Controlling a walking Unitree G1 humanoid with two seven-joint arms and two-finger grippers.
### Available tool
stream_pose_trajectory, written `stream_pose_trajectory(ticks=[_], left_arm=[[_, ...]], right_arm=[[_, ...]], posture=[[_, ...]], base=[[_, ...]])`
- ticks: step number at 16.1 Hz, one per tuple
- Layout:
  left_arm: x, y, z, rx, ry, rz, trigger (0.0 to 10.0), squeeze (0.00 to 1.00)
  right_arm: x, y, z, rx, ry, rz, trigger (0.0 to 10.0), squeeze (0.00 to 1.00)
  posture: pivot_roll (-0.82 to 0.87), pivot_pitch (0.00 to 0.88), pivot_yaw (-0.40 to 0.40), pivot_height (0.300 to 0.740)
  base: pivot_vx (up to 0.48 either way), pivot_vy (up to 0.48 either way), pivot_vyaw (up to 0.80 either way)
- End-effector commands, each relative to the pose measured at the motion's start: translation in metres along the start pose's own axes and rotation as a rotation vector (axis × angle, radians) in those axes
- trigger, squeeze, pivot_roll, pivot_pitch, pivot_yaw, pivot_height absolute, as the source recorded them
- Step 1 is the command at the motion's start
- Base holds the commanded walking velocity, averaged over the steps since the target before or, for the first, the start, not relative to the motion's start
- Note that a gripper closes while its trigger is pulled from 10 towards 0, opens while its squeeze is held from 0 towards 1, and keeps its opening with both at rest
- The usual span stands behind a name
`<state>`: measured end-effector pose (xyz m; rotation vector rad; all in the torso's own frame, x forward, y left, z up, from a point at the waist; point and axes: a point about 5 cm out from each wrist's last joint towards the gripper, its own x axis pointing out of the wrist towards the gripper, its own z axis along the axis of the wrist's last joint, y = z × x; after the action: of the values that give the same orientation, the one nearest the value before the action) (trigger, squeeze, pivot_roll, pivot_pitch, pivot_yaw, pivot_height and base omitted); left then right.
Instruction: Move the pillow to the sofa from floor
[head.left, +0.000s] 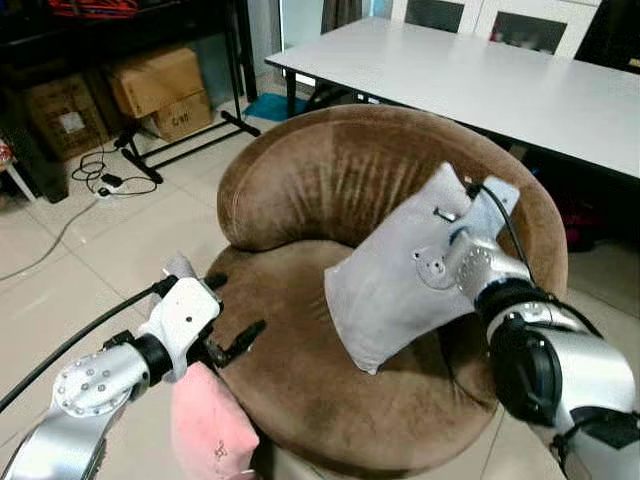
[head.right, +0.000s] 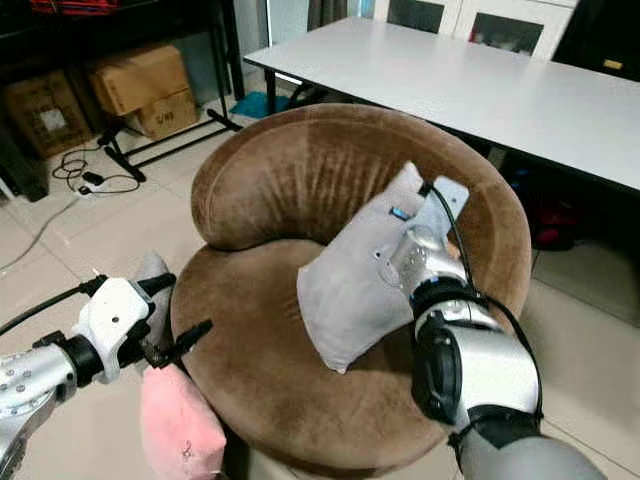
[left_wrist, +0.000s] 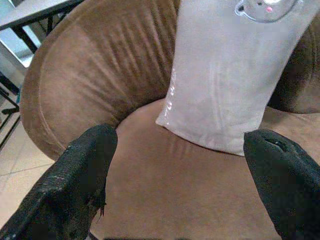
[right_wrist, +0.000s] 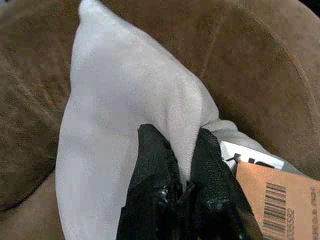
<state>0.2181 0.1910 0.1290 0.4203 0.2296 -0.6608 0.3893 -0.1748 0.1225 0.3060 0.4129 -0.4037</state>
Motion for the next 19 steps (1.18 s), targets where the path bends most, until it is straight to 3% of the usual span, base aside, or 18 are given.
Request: stream_pose_trajectory(ticks=[1, 2, 4, 8, 10, 13, 14, 15, 16, 19], left_arm=[[-0.002, 0.000, 0.002, 0.008, 0.000, -0.012, 10.0, 0.00], [-0.002, 0.000, 0.002, 0.008, 0.000, -0.011, 10.0, 0.00], [-0.001, 0.002, 0.004, 0.005, -0.013, 0.008, 10.0, 0.00], [-0.001, 0.007, 0.006, -0.005, -0.035, 0.087, 10.0, 0.00], [0.001, 0.012, 0.006, -0.037, -0.038, 0.180, 10.0, 0.00], [0.004, 0.013, 0.007, -0.068, -0.054, 0.327, 10.0, 0.00], [0.003, 0.018, 0.004, -0.091, -0.046, 0.499, 10.0, 0.00], [0.002, 0.019, 0.003, -0.108, -0.042, 0.536, 10.0, 0.00], [0.001, 0.021, 0.000, -0.134, -0.024, 0.600, 10.0, 0.00], [0.001, 0.018, 0.002, -0.124, -0.025, 0.633, 10.0, 0.00]], right_arm=[[-0.001, 0.006, 0.021, -0.003, -0.078, 0.003, 10.0, 0.61], [-0.001, 0.007, 0.022, 0.004, -0.081, 0.008, 10.0, 1.00], [-0.004, 0.020, 0.028, 0.089, -0.073, 0.149, 10.0, 1.00], [-0.001, 0.009, 0.041, 0.026, -0.137, 0.134, 10.0, 1.00], [-0.001, 0.007, 0.051, 0.092, -0.167, 0.226, 10.0, 0.00], [-0.004, 0.002, 0.055, 0.076, -0.256, 0.328, 10.0, 0.00], [-0.012, -0.001, 0.044, -0.027, -0.317, 0.417, 10.0, 0.00], [-0.017, -0.002, 0.038, -0.066, -0.329, 0.441, 10.0, 0.00], [-0.033, -0.005, 0.024, -0.127, -0.352, 0.497, 10.0, 0.00], [-0.079, -0.007, -0.007, -0.187, -0.373, 0.577, 10.0, 0.00]], posture=[[0.01, 0.000, -0.027, 0.740], [0.01, 0.000, -0.030, 0.740], [0.01, 0.000, -0.032, 0.740], [0.02, 0.000, -0.037, 0.740], [0.00, 0.000, -0.032, 0.740], [0.00, 0.000, -0.031, 0.740], [-0.01, 0.000, -0.037, 0.740], [-0.01, 0.000, -0.037, 0.740], [-0.01, 0.000, -0.038, 0.740], [-0.03, 0.000, -0.029, 0.740]], base=[[0.000, 0.000, 0.00], [0.000, 0.000, 0.00], [0.000, 0.000, 0.00], [0.000, 0.000, 0.00], [0.000, 0.000, 0.00], [0.000, 0.000, 0.00], [0.000, 0.000, 0.00], [0.000, 0.000, 0.00], [0.000, 0.000, 0.00], [-0.169, 0.000, 0.00]])
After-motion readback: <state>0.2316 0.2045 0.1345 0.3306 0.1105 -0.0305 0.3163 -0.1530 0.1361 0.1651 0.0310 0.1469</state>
